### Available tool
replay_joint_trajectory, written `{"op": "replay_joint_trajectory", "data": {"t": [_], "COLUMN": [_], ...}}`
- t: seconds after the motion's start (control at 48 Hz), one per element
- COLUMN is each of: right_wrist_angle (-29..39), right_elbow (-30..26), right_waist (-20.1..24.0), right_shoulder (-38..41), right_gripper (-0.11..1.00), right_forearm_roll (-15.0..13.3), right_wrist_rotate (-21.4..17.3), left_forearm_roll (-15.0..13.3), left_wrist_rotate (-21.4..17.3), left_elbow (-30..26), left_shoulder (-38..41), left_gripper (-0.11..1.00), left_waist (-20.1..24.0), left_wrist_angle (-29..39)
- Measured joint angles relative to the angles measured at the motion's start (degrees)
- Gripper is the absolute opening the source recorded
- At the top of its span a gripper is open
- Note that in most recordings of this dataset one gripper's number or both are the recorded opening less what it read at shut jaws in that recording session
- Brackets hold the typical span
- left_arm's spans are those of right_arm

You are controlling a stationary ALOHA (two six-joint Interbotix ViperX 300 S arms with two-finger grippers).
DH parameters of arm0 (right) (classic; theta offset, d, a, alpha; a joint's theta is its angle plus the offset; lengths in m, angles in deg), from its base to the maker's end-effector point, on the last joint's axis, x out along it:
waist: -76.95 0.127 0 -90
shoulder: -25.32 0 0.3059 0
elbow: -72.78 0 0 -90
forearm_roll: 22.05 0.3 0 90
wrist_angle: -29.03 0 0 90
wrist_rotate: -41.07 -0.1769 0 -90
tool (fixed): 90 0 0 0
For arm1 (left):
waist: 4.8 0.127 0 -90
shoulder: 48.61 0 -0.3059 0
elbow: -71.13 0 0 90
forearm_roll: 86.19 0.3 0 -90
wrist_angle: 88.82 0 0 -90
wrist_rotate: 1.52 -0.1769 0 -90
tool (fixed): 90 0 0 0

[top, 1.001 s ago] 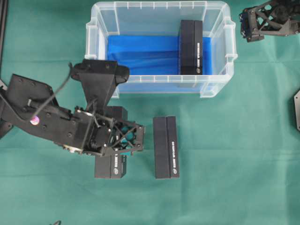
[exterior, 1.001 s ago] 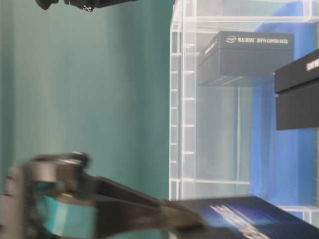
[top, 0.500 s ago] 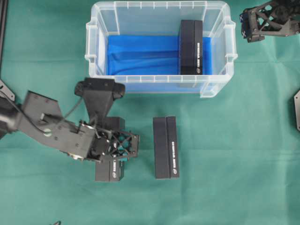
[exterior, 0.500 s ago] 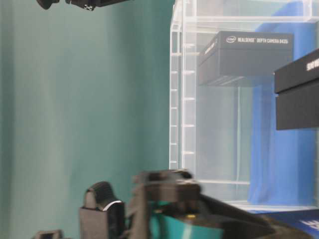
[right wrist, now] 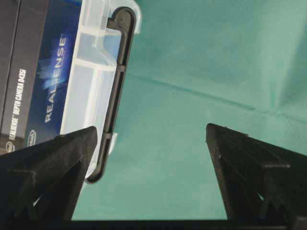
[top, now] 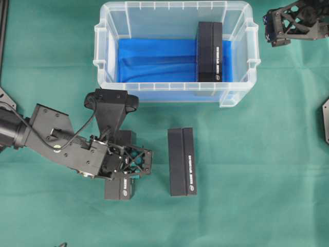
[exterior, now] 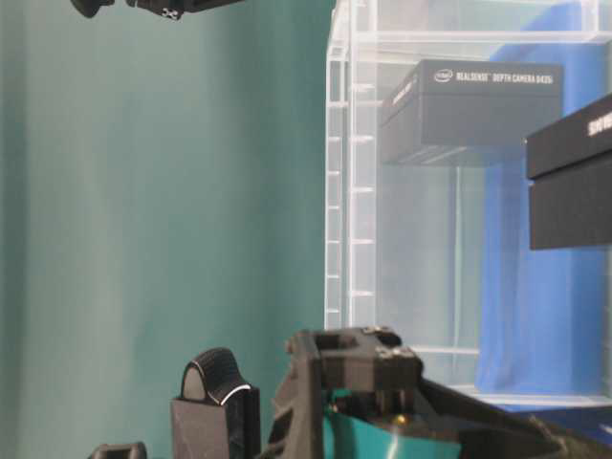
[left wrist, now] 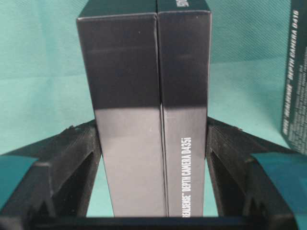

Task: Take out the box from the case.
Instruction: 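Carry the box pair forward and lower it left of the first pair, then open the left gripper and withdraw it to the left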

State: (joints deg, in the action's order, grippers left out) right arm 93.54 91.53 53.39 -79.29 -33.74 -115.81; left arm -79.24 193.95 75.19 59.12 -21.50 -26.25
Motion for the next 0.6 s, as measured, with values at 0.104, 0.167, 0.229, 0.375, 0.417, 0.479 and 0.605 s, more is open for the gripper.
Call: {"op": "replay_joint_trajectory", "data": {"t": [0.104,0.167,0.229,0.375,0.417,0.479,0.605], "right_wrist_angle": [0.1,0.0,0.1,0.1,0.1,0.1,0.1], "right_elbow": [0.0,0.0,0.0,0.0,0.0,0.0,0.0], "right_waist": [0.0,0.1,0.2,0.4,0.5,0.6,0.7], "right_shoulder": [0.0,0.0,0.0,0.0,0.0,-0.1,0.0], "right_gripper": [0.92,0.92,0.92,0.92,0.92,0.92,0.92], "right_forearm_roll": [0.0,0.0,0.0,0.0,0.0,0.0,0.0], "right_wrist_rotate": [0.0,0.1,0.1,0.1,0.1,0.0,0.0], "left_forearm_roll": [0.0,-0.3,-0.7,-1.4,-1.4,-1.4,-1.4], "left_wrist_rotate": [0.0,-0.1,-0.2,-0.2,-0.3,-0.3,-0.3], "left_elbow": [0.0,0.0,0.0,0.0,0.0,0.0,0.0], "left_shoulder": [0.0,0.0,-0.1,-0.1,-0.1,-0.1,-0.4], "left_gripper": [0.65,0.81,0.94,0.97,0.97,0.97,0.97], "left_waist": [0.0,0.0,0.0,0.0,0.0,0.0,0.0], "left_wrist_angle": [-0.7,-0.6,-0.6,-0.6,-0.6,-0.6,-0.6]}}
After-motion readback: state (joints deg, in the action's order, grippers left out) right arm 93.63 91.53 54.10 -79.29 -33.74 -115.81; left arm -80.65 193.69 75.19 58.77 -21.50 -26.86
